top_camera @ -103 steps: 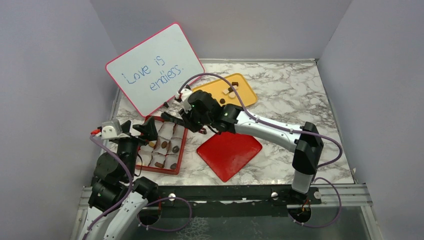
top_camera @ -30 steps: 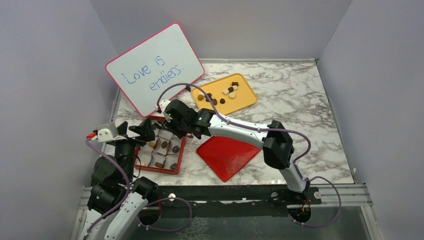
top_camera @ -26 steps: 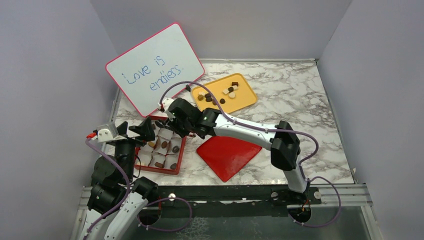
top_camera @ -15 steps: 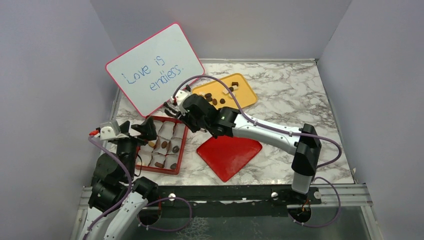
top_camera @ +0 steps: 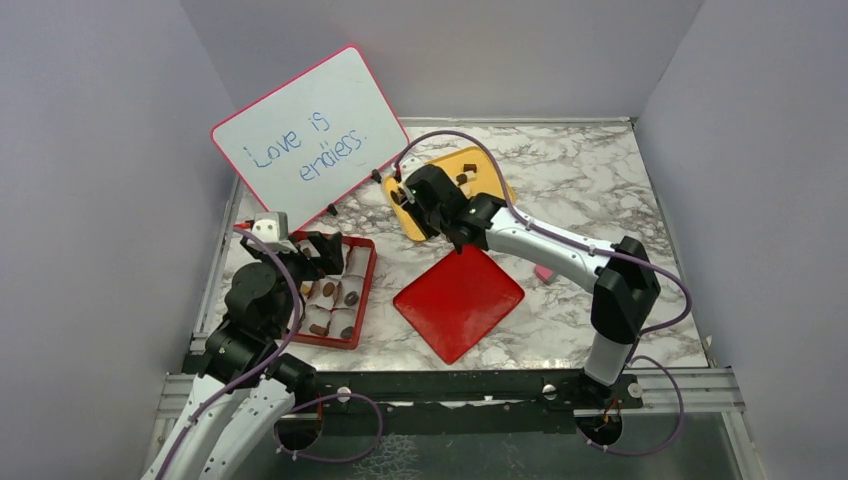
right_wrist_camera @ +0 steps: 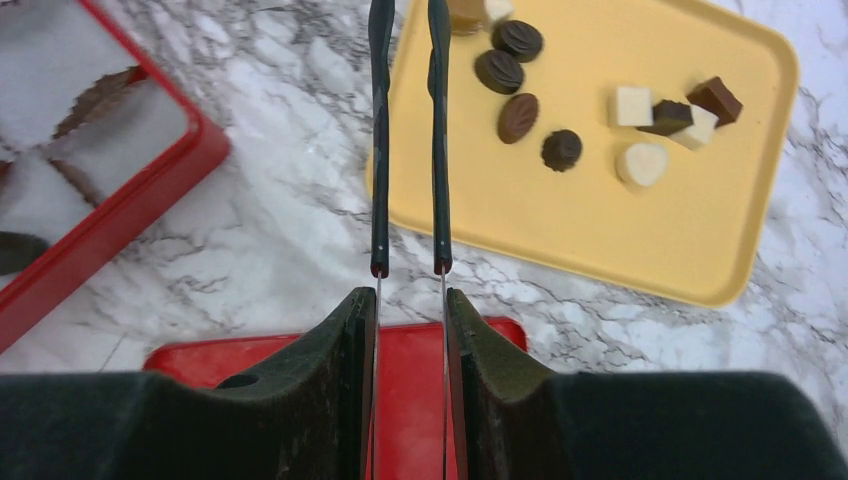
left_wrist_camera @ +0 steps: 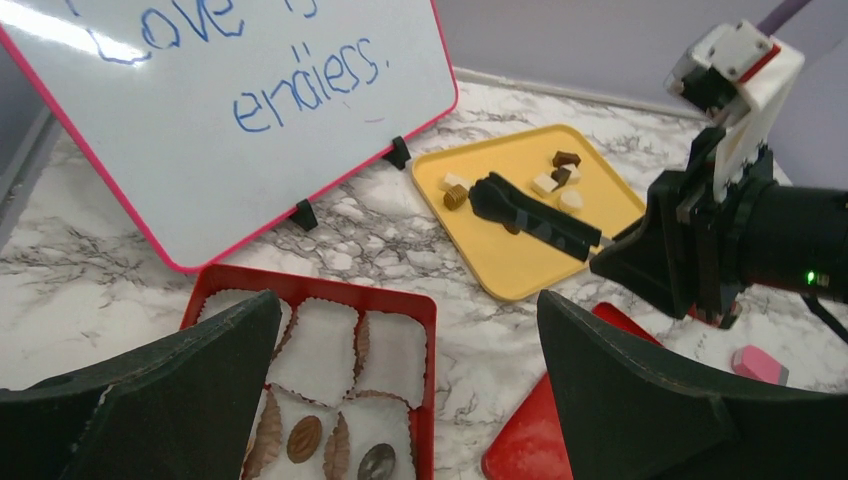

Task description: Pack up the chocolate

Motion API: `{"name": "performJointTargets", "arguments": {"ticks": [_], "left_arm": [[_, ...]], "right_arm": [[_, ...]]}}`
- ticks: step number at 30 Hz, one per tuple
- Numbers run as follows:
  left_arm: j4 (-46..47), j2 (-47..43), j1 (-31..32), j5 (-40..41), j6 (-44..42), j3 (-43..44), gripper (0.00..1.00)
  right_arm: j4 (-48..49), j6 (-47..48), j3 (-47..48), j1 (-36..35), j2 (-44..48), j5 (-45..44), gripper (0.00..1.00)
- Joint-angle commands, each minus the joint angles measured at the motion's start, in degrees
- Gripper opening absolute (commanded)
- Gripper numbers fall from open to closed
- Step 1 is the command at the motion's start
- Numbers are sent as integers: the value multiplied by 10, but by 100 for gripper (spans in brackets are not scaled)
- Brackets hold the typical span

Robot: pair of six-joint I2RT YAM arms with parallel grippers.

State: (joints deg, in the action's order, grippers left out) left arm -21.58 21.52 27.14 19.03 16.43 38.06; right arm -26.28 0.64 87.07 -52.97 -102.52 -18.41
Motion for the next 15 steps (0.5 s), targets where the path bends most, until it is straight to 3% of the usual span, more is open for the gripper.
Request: {"name": "performJointTargets", "arguments": {"ticks": [1,15], "left_arm": [[10,17,1,-42,-11,-3,99],[10,42,1,-70,-19,-6,99]], "right_arm": [[35,1,5,19,-4,0,34],[37,8,57,61,-87,27,37]]}}
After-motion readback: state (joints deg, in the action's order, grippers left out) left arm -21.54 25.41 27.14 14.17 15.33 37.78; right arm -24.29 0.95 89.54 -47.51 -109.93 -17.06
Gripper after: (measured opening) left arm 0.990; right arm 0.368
